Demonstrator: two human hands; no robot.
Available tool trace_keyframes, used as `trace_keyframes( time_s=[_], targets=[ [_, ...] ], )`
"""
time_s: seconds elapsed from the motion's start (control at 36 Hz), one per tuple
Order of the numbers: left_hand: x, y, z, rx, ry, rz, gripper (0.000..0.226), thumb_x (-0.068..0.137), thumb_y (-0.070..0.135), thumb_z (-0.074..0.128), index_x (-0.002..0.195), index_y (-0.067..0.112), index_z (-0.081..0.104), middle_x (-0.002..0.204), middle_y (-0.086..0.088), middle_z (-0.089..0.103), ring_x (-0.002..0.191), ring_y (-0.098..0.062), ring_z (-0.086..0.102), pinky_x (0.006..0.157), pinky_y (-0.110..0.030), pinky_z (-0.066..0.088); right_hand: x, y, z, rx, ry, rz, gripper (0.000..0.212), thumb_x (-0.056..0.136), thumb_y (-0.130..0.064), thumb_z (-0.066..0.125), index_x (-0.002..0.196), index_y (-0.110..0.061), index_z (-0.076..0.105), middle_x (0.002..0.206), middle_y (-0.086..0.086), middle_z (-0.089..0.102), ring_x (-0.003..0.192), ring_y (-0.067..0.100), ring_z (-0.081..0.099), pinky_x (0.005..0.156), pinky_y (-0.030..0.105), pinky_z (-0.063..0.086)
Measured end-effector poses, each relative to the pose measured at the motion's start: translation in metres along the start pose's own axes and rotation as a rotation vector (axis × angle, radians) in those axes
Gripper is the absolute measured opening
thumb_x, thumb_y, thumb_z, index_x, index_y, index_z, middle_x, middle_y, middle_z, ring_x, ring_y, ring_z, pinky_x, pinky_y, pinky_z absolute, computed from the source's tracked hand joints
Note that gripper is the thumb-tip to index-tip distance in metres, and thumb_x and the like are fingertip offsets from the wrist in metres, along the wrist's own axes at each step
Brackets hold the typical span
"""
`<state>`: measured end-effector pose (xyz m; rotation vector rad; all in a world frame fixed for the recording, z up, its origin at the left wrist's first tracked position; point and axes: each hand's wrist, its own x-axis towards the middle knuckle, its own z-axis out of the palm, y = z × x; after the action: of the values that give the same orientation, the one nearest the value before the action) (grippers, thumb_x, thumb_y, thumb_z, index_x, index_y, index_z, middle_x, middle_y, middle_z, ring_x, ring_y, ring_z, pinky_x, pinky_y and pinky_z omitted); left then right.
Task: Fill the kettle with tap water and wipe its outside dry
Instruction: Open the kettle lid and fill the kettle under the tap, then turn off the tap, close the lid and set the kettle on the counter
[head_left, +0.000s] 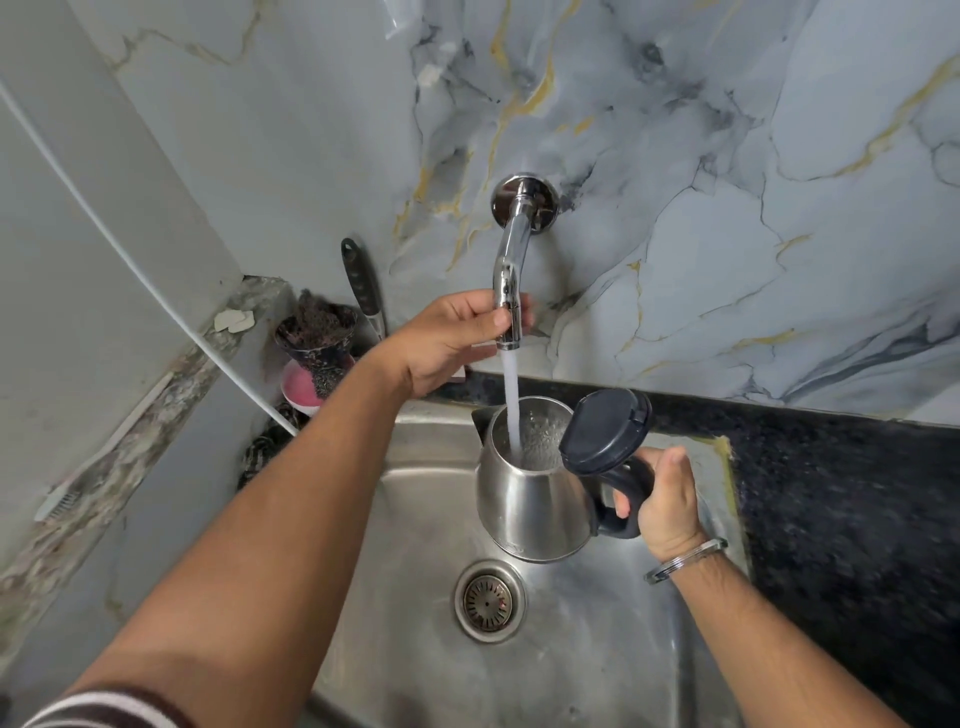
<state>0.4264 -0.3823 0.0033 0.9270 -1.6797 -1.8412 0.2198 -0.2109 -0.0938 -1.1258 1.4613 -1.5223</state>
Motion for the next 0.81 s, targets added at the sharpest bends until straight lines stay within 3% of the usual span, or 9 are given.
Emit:
trace_keyframes(
  time_s=[0.11, 0.19, 0.33, 0.47, 0.53, 0.56, 0.64, 0.72, 0.81],
  targets=[
    [-0.001, -0.002, 0.035, 0.091, 0.453, 0.112, 0.026, 0.083, 0.019, 0.089, 0.083, 0.010, 0.065, 0.070, 0.004, 0.062, 0.071, -0.007, 0.066, 0.077, -0.027, 0.054, 0.000, -0.001, 0.005, -0.002, 0.003, 0.011, 0.084, 0.070, -0.091, 0.015, 0.043, -0.026, 0.060, 0.035, 0.011, 0.045, 0.032, 0.020, 0.042, 0.041, 0.027, 0.038],
    [0.001, -0.007, 0.070, 0.262, 0.842, 0.161, 0.043, 0.077, 0.041, 0.092, 0.077, 0.019, 0.055, 0.062, 0.014, 0.051, 0.065, -0.009, 0.060, 0.069, -0.036, 0.055, -0.002, -0.001, 0.009, 0.004, 0.011, 0.024, 0.085, 0.069, -0.092, 0.014, 0.044, -0.025, 0.061, 0.034, 0.002, 0.046, 0.033, 0.021, 0.042, 0.041, 0.025, 0.038],
    [-0.001, -0.004, 0.082, 0.301, 0.974, 0.139, 0.046, 0.076, 0.055, 0.087, 0.090, 0.017, 0.066, 0.070, 0.014, 0.059, 0.064, -0.007, 0.055, 0.077, -0.045, 0.059, -0.007, 0.004, 0.010, 0.037, 0.012, 0.030, 0.096, 0.070, -0.091, 0.018, 0.056, -0.009, 0.067, 0.034, 0.004, 0.046, 0.031, 0.020, 0.042, 0.040, 0.027, 0.037],
    [-0.024, -0.008, 0.085, 0.427, 0.930, 0.276, 0.024, 0.089, 0.045, 0.078, 0.102, 0.028, 0.067, 0.088, 0.023, 0.067, 0.092, 0.000, 0.064, 0.098, -0.045, 0.055, -0.017, -0.001, 0.007, 0.010, 0.026, 0.064, 0.096, 0.071, -0.090, 0.019, 0.051, -0.005, 0.059, 0.035, 0.004, 0.046, 0.032, 0.019, 0.043, 0.038, 0.026, 0.040],
    [-0.038, -0.015, 0.088, 0.529, 0.927, 0.410, 0.035, 0.093, 0.042, 0.071, 0.122, 0.025, 0.071, 0.112, 0.024, 0.069, 0.109, -0.007, 0.066, 0.104, -0.047, 0.054, -0.023, -0.004, 0.004, -0.003, 0.013, 0.046, 0.106, 0.069, -0.092, 0.018, 0.054, 0.005, 0.058, 0.034, 0.004, 0.046, 0.032, 0.020, 0.043, 0.038, 0.027, 0.039],
    [-0.044, -0.018, 0.091, 0.558, 0.901, 0.503, 0.041, 0.094, 0.038, 0.069, 0.129, 0.016, 0.071, 0.122, 0.015, 0.070, 0.119, -0.012, 0.065, 0.107, -0.048, 0.053, -0.026, -0.005, 0.002, -0.010, 0.012, 0.034, 0.109, 0.069, -0.092, 0.017, 0.056, 0.008, 0.058, 0.034, 0.005, 0.046, 0.032, 0.020, 0.042, 0.038, 0.027, 0.039],
    [-0.069, -0.006, 0.111, 0.551, 0.548, 0.684, 0.047, 0.097, 0.031, 0.065, 0.135, 0.005, 0.068, 0.137, -0.008, 0.072, 0.134, -0.019, 0.063, 0.116, -0.043, 0.048, -0.037, -0.010, -0.005, -0.043, 0.009, -0.007, 0.109, 0.073, -0.089, 0.014, 0.056, 0.009, 0.059, 0.035, 0.012, 0.047, 0.031, 0.022, 0.043, 0.038, 0.028, 0.040],
    [-0.090, 0.011, 0.134, 0.829, 0.045, 0.648, 0.060, 0.094, 0.046, 0.067, 0.145, 0.015, 0.063, 0.147, -0.006, 0.066, 0.142, -0.022, 0.056, 0.125, -0.050, 0.035, -0.052, -0.018, -0.009, -0.077, 0.047, -0.040, 0.098, 0.082, -0.080, 0.022, 0.058, 0.008, 0.060, 0.045, 0.028, 0.054, 0.038, 0.037, 0.050, 0.042, 0.037, 0.042],
    [-0.104, 0.009, 0.141, 1.116, -0.043, 0.578, 0.057, 0.093, 0.050, 0.068, 0.145, 0.027, 0.062, 0.148, -0.002, 0.065, 0.142, -0.023, 0.054, 0.122, -0.060, 0.027, -0.070, -0.028, -0.017, -0.101, 0.050, -0.019, 0.076, 0.091, -0.056, 0.023, 0.048, -0.002, 0.056, 0.037, 0.020, 0.048, 0.034, 0.031, 0.047, 0.043, 0.037, 0.041]
  ],
)
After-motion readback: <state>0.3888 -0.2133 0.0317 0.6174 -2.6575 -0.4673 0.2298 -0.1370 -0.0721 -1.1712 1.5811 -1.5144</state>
